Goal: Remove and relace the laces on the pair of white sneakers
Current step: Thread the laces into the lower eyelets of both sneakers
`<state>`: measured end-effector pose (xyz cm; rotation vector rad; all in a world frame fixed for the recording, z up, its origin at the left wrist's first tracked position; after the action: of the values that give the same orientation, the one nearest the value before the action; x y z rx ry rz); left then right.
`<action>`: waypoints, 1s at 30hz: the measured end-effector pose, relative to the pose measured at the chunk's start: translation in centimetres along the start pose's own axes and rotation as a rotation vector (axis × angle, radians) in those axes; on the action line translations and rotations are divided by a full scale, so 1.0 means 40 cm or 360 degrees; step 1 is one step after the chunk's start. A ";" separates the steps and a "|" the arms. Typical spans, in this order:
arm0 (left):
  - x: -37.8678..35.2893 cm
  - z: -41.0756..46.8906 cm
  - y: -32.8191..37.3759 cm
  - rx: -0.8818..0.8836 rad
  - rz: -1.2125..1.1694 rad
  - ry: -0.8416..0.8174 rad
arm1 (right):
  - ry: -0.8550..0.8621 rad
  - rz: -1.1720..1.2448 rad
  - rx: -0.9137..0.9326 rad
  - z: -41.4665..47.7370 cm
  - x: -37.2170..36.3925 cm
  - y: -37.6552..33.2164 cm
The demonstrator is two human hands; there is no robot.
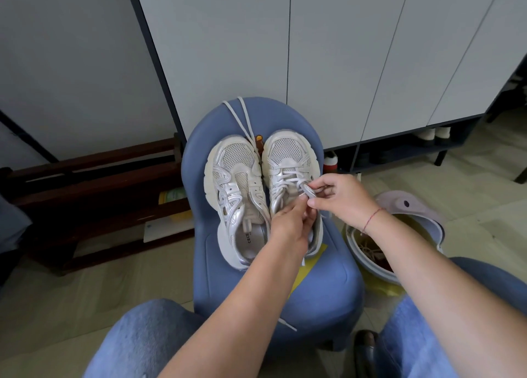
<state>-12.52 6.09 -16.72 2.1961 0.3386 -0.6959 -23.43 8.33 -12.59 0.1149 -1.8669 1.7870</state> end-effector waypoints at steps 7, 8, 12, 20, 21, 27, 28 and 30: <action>-0.005 -0.005 -0.005 -0.0002 -0.0134 -0.0007 | -0.0001 0.0071 0.0001 -0.002 0.000 0.008; -0.004 -0.004 -0.003 0.0002 -0.0148 0.0000 | -0.0006 0.0079 0.0010 -0.002 0.001 0.005; -0.004 0.001 0.001 0.0036 -0.0216 0.0035 | -0.0006 0.0111 -0.0001 -0.005 -0.001 0.004; 0.055 -0.060 0.021 -0.0006 0.0543 -0.0112 | 0.0126 0.0162 -0.0064 -0.017 0.015 0.015; 0.065 -0.070 0.023 -0.0020 0.0739 -0.0193 | 0.0124 0.0164 -0.0065 -0.016 0.015 0.016; 0.114 -0.111 0.046 -0.0083 0.1792 -0.0620 | 0.0101 0.0148 -0.0041 -0.013 0.012 0.012; 0.121 -0.117 0.045 -0.0068 0.1948 -0.0688 | 0.0095 0.0153 -0.0040 -0.012 0.013 0.013; 0.134 -0.123 0.043 -0.0037 0.2247 -0.0792 | 0.0084 0.0165 -0.0039 -0.010 0.011 0.017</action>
<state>-5.57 8.77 -16.17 1.5785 -1.3145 -0.3422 -23.98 8.92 -13.00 -0.0387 -1.8877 1.8170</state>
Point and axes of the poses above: each hand's wrist, its own z-axis towards the middle knuckle, its own x-axis out of the back of the hand, y = z × x, the point moved 4 cm from there along z, towards the middle knuckle, and after that the axes turned 4 degrees about z, right-handed, at the moved point
